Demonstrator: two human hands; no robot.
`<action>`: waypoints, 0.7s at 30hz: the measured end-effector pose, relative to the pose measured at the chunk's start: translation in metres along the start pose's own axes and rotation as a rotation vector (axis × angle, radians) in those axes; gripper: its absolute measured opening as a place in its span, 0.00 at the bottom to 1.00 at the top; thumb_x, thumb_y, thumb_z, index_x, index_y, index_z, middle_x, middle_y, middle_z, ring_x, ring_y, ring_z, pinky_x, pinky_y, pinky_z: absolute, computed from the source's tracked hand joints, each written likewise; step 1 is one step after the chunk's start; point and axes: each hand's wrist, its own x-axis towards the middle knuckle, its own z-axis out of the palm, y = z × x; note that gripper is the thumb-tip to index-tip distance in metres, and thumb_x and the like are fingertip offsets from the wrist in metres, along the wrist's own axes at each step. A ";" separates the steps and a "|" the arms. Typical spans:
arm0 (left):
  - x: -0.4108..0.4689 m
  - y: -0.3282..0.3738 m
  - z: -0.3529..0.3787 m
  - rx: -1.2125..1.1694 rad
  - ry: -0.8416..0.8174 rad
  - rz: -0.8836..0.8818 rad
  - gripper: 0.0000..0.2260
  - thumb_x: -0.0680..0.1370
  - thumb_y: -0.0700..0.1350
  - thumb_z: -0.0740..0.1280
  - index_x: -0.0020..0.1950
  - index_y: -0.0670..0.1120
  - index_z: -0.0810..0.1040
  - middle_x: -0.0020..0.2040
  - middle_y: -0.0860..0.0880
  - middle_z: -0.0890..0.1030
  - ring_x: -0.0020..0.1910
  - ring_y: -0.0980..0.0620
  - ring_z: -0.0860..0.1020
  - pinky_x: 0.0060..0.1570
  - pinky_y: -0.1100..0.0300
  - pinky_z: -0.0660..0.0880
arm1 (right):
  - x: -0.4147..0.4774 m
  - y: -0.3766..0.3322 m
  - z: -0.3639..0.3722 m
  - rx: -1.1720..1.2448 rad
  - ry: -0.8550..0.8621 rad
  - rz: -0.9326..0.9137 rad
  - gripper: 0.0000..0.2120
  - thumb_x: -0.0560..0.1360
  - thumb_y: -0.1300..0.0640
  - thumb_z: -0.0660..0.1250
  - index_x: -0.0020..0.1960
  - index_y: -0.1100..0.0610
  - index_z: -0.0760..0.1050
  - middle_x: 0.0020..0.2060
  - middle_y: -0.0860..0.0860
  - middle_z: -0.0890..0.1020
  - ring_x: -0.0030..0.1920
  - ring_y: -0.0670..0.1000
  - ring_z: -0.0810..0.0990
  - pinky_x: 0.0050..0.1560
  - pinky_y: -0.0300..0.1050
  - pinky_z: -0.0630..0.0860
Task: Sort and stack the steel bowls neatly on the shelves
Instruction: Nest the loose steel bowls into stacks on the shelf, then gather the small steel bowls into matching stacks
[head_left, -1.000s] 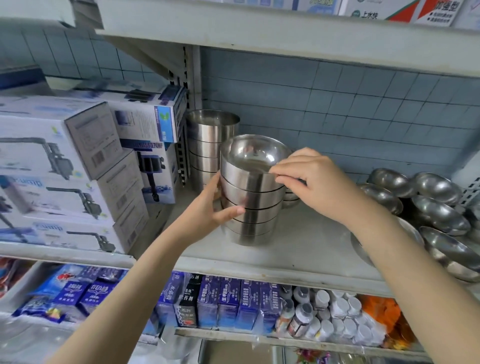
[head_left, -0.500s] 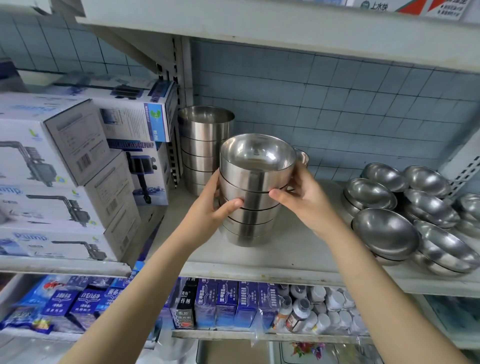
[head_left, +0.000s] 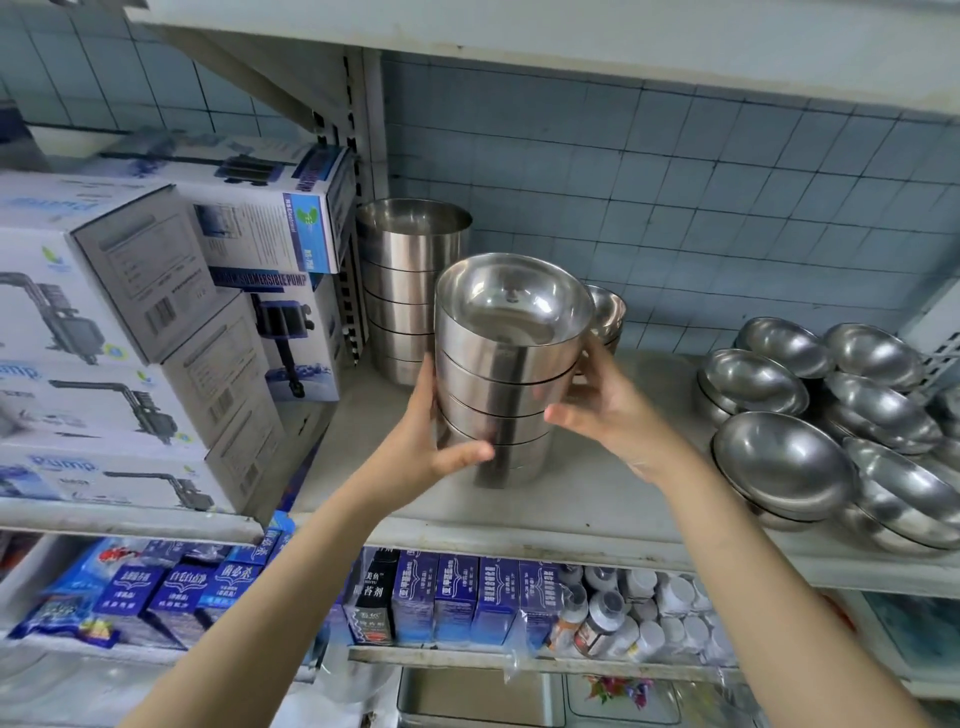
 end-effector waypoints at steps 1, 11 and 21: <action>-0.002 -0.008 0.003 0.001 -0.002 -0.031 0.53 0.69 0.51 0.80 0.81 0.54 0.45 0.77 0.58 0.65 0.73 0.64 0.66 0.74 0.54 0.66 | -0.003 0.008 0.002 0.026 -0.008 0.022 0.45 0.63 0.49 0.78 0.76 0.44 0.61 0.63 0.46 0.79 0.60 0.48 0.80 0.61 0.46 0.77; -0.013 -0.028 -0.031 0.045 0.062 -0.070 0.45 0.66 0.49 0.80 0.78 0.56 0.60 0.64 0.63 0.77 0.60 0.69 0.76 0.59 0.75 0.71 | 0.010 0.012 0.043 0.097 0.039 0.025 0.32 0.65 0.58 0.78 0.60 0.31 0.74 0.60 0.42 0.82 0.63 0.47 0.79 0.61 0.47 0.78; -0.023 -0.028 -0.064 0.117 0.030 -0.132 0.45 0.64 0.55 0.77 0.77 0.58 0.58 0.62 0.65 0.76 0.58 0.73 0.76 0.59 0.75 0.70 | 0.017 0.007 0.079 0.081 0.087 0.032 0.36 0.70 0.58 0.78 0.74 0.54 0.67 0.67 0.47 0.78 0.67 0.40 0.75 0.69 0.52 0.73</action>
